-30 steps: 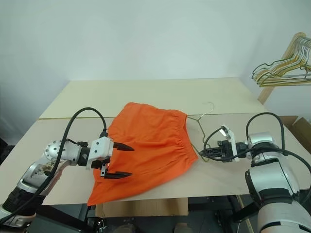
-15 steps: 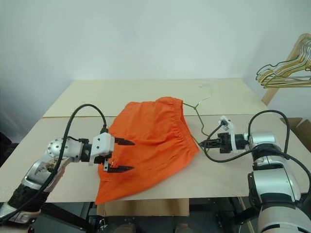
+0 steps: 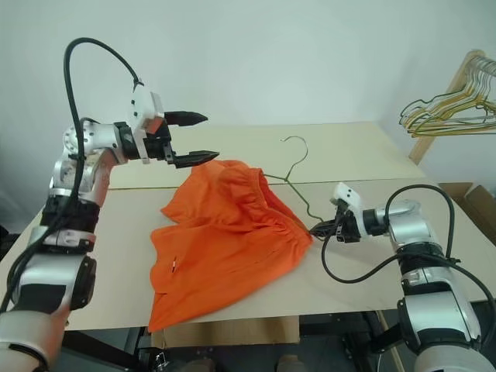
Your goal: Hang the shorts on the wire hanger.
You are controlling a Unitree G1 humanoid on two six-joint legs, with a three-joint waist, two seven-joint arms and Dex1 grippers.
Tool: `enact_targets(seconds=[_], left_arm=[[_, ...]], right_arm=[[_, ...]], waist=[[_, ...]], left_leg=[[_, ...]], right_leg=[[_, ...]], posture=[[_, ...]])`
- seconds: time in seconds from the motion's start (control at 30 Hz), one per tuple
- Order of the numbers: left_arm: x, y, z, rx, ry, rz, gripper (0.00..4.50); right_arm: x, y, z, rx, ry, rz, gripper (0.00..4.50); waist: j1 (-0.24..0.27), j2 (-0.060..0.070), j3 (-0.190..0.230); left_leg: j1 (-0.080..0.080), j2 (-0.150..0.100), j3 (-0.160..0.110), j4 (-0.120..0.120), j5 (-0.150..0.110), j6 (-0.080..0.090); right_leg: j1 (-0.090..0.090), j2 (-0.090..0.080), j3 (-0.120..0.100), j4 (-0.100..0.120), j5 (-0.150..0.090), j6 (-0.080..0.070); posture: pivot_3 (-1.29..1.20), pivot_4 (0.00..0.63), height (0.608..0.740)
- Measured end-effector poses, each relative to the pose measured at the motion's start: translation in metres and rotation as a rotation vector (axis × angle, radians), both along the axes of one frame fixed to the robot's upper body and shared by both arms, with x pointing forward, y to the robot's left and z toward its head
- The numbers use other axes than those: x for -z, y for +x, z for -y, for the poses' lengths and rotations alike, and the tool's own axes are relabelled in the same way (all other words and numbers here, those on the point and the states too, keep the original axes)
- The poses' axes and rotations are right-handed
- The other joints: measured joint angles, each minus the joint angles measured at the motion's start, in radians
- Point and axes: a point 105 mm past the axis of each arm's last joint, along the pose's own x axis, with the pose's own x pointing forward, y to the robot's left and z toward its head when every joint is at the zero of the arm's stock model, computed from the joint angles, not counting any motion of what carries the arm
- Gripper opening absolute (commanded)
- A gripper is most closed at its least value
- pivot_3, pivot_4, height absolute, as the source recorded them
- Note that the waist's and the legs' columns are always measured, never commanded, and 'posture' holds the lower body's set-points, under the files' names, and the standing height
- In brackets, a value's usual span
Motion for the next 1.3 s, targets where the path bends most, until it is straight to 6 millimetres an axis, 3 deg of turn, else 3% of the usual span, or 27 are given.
enact_targets(seconds=[0.13, 0.3, 0.47, 0.63, 0.73, 0.83, 1.3], left_arm=[[0.008, 0.006, -0.015, 0.031, 0.098, -0.064, 4.44], [0.021, 0.002, -0.019, 0.129, 0.197, -0.16, 4.44], [0.043, 0.004, -0.011, 0.159, 0.361, -0.167, 4.44], [0.057, 0.01, 0.006, 0.157, 0.407, -0.142, 4.44], [0.069, 0.012, 0.007, 0.145, 0.498, -0.122, 3.89], [0.077, 0.015, 0.015, 0.139, 0.508, -0.124, 2.96], [0.096, 0.021, 0.02, 0.077, 0.564, -0.156, 2.96]], right_arm=[[0.004, 0.0, -0.01, -0.024, -0.034, 0.031, 0.0], [0.007, 0.003, -0.016, -0.036, -0.09, 0.085, 0.0], [0.008, 0.003, -0.021, -0.064, -0.127, 0.108, 0.0], [0.01, 0.004, -0.025, -0.073, -0.144, 0.114, 0.0], [0.011, 0.004, -0.026, -0.075, -0.146, 0.112, 0.0], [0.011, 0.004, -0.027, -0.077, -0.146, 0.113, 0.0], [0.008, 0.005, -0.032, -0.099, -0.186, 0.153, 0.0]], waist=[[-0.021, 0.0, 0.0], [-0.028, 0.0, 0.0], [-0.033, 0.0, 0.0], [-0.034, 0.0, 0.0], [-0.042, 0.0, 0.0], [-0.041, -0.001, 0.0], [-0.045, -0.001, 0.0]], left_leg=[[0.0, 0.0, -0.001, 0.0, 0.0, 0.0], [-0.001, 0.0, -0.001, 0.0, 0.0, 0.0], [-0.002, 0.0, -0.001, 0.001, 0.0, 0.0], [-0.002, 0.0, -0.002, 0.001, 0.0, 0.0], [-0.002, 0.0, -0.002, 0.001, 0.0, 0.0], [-0.002, 0.0, -0.002, 0.001, 0.0, 0.0], [-0.002, -0.001, -0.003, 0.002, 0.0, 0.0]], right_leg=[[0.0, 0.0, 0.0, 0.0, 0.0, 0.0], [0.0, 0.0, 0.0, 0.0, 0.0, 0.0], [-0.001, 0.0, 0.0, 0.0, 0.0, 0.001], [-0.001, 0.0, -0.001, 0.001, 0.0, 0.001], [-0.001, 0.0, 0.0, 0.001, 0.0, 0.0], [-0.001, 0.0, -0.001, 0.002, 0.0, 0.001], [-0.001, 0.0, -0.001, 0.003, 0.0, 0.001]], posture=[[-0.01, 0.0, 0.74], [-0.01, 0.0, 0.74], [-0.01, 0.0, 0.74], [-0.01, 0.0, 0.74], [-0.01, 0.0, 0.74], [-0.02, 0.0, 0.74], [-0.05, 0.0, 0.74]])
